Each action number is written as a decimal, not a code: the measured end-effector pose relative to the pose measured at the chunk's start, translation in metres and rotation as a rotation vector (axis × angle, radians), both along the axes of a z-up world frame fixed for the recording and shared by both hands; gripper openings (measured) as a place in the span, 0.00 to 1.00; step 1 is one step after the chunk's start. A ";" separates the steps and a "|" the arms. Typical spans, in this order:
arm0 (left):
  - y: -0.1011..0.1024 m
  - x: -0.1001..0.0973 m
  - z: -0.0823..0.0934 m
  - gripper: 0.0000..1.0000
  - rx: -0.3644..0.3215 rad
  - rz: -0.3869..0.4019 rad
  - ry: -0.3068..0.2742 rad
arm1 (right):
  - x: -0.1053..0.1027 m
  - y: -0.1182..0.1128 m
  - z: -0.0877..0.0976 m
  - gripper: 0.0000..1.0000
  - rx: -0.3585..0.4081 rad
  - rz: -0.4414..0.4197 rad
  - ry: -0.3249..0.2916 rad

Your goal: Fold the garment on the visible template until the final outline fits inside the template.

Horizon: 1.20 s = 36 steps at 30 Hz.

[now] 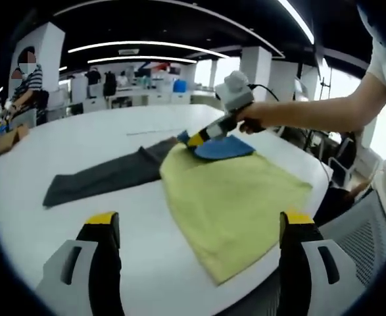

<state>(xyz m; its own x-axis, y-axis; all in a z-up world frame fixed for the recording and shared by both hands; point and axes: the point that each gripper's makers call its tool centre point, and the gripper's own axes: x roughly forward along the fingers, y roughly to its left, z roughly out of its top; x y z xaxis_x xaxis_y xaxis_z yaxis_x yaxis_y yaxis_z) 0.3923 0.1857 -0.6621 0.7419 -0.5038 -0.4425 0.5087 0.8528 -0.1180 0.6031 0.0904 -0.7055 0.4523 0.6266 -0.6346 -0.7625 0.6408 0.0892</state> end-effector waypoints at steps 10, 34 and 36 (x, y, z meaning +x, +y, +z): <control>0.002 0.000 0.000 0.98 0.001 0.005 -0.001 | -0.004 0.011 -0.016 0.00 0.036 -0.008 0.049; 0.007 0.009 0.009 0.99 0.009 0.020 -0.037 | 0.011 -0.026 -0.004 0.82 0.039 -0.108 -0.010; 0.007 0.010 0.009 0.99 0.011 0.021 -0.039 | 0.011 -0.033 -0.003 0.85 0.037 -0.114 -0.011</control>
<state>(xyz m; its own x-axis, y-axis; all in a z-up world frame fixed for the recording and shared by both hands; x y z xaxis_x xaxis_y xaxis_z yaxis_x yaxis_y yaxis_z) 0.4024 0.1923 -0.6529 0.7688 -0.4835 -0.4185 0.4950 0.8643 -0.0892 0.6137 0.0573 -0.7086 0.5287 0.5935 -0.6068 -0.6860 0.7198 0.1063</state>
